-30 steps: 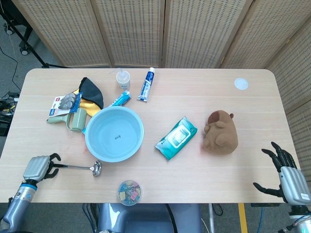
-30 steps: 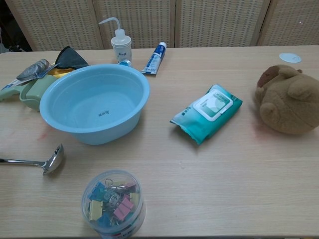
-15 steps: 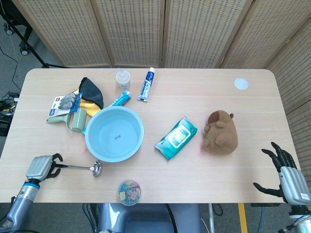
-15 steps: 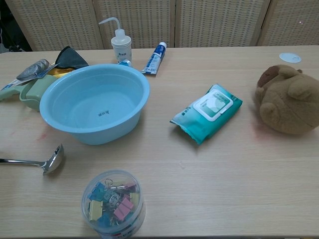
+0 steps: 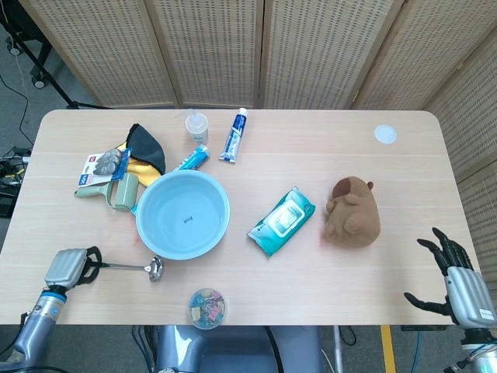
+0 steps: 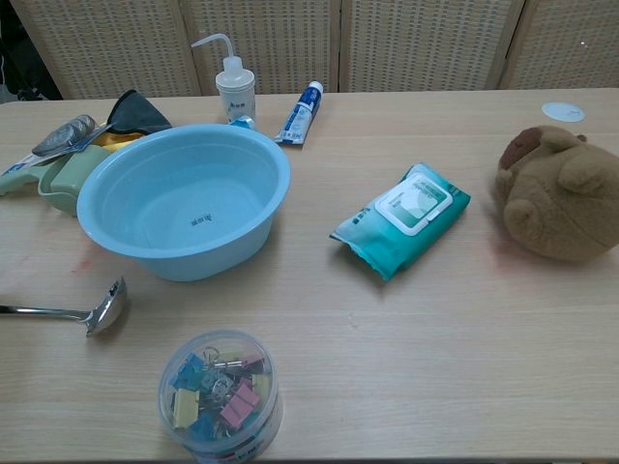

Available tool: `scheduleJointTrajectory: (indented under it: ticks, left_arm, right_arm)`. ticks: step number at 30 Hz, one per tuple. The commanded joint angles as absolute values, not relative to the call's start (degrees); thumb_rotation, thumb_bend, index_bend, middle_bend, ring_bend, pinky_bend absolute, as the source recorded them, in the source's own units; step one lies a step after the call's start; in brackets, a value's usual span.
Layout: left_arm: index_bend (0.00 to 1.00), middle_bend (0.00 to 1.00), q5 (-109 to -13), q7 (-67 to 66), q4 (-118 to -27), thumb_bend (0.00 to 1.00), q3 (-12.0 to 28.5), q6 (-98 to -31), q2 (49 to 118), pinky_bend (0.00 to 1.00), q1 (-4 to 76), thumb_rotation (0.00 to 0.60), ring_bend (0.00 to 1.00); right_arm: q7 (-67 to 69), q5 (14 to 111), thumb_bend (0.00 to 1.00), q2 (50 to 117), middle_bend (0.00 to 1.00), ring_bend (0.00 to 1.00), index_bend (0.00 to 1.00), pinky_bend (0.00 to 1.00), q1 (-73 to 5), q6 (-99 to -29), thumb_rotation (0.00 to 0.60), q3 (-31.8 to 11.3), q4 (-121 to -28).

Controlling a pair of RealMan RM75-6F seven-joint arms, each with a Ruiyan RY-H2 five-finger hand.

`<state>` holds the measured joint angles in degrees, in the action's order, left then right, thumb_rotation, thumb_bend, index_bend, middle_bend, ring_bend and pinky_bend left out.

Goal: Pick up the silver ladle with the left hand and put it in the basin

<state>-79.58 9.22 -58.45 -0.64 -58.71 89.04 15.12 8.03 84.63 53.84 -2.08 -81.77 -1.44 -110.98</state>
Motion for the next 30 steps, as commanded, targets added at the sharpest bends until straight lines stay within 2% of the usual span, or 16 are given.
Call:
scheduleJointTrajectory:
  ticks: [1,3,9,21,30]
  left_arm:
    - [0.71,0.9,-79.5,9.4,-58.3,0.45,-0.4,-59.2,89.2,0.95,15.0,0.6,0.91]
    - [0.77,0.9,-79.5,9.9,-58.4,0.46,-0.3,-59.5,89.2,0.95,15.0,0.6,0.91]
    - [0.81,0.9,-80.0,11.8,-59.3,0.49,0.2,-61.2,88.2,0.95,14.6,0.6,0.91]
    - [0.82,0.9,-82.2,13.5,-64.9,0.49,0.2,-66.3,82.5,0.95,13.6,0.6,0.91]
    - [0.82,0.9,-83.7,10.3,-72.9,0.49,1.0,-70.4,75.9,0.95,13.4,0.6,0.91]
  right_arm:
    - [8.1,84.6,0.0,53.8,0.0,0.0,0.15,0.0,-2.1,-81.7,0.6,-1.4,-111.0]
    - [8.1,84.6,0.0,53.8,0.0,0.0,0.15,0.0,-2.1,-81.7,0.6,-1.4,-111.0]
    - [8.2,84.6,0.0,53.8,0.0,0.0,0.15,0.0,-2.1,-81.7,0.6,-1.4,-111.0]
    - [8.1,84.8,0.0,53.8,0.0,0.0,0.15,0.0,-2.0,-81.8,0.6,-1.3,-111.1]
    - [8.2,84.8,0.0,53.7,0.0,0.0,0.15,0.0,-2.0,-81.8,0.6,-1.3,-111.2]
